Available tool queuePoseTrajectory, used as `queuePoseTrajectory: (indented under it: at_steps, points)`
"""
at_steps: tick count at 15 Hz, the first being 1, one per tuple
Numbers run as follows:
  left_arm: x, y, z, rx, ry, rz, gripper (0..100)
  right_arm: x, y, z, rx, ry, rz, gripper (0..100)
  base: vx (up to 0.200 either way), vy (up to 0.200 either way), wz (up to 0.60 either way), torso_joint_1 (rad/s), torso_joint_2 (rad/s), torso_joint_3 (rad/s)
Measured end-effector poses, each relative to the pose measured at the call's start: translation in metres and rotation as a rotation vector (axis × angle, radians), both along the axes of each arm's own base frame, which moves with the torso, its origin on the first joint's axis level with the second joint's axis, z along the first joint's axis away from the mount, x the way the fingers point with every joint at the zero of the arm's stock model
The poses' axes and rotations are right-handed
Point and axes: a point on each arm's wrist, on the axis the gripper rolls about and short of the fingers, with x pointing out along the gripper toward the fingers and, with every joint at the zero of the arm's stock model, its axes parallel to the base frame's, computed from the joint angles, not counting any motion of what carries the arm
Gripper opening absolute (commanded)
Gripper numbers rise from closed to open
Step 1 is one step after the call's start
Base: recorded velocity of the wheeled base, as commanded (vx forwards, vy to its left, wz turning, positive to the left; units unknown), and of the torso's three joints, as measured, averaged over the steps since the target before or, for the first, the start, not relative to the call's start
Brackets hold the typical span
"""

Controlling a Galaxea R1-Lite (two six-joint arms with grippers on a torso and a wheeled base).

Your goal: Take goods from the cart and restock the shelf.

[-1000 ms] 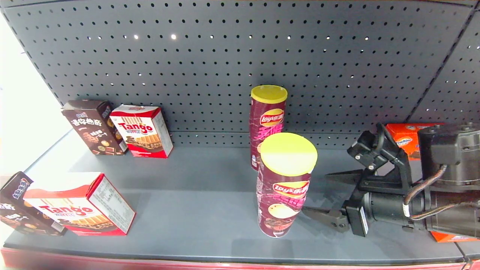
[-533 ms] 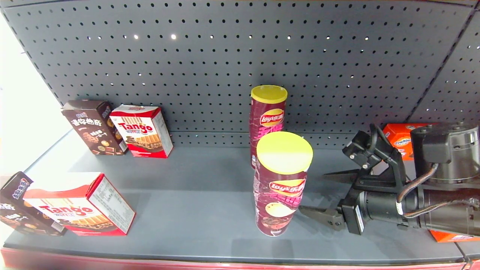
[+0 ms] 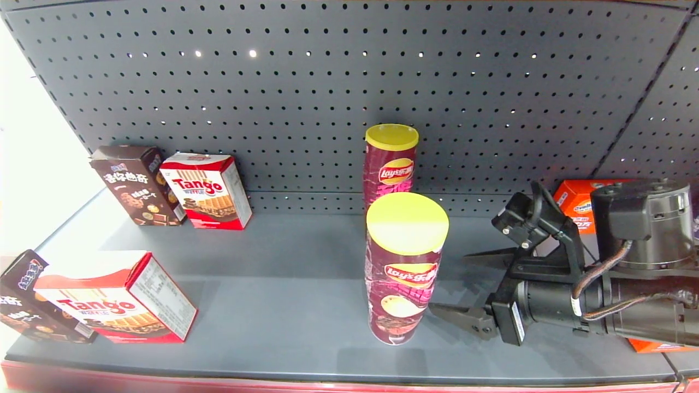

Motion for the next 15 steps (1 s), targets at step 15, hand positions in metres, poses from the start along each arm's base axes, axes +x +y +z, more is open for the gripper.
queuePoseTrajectory:
  at_steps: [15]
  points:
    - [0.0, 0.0, 0.0, -0.005, 0.0, 0.001, 100, -0.042, -0.106, 0.032, 0.116, -0.173, -0.4, 100, 0.0, 0.0, 0.0, 0.0, 0.0, 0.0]
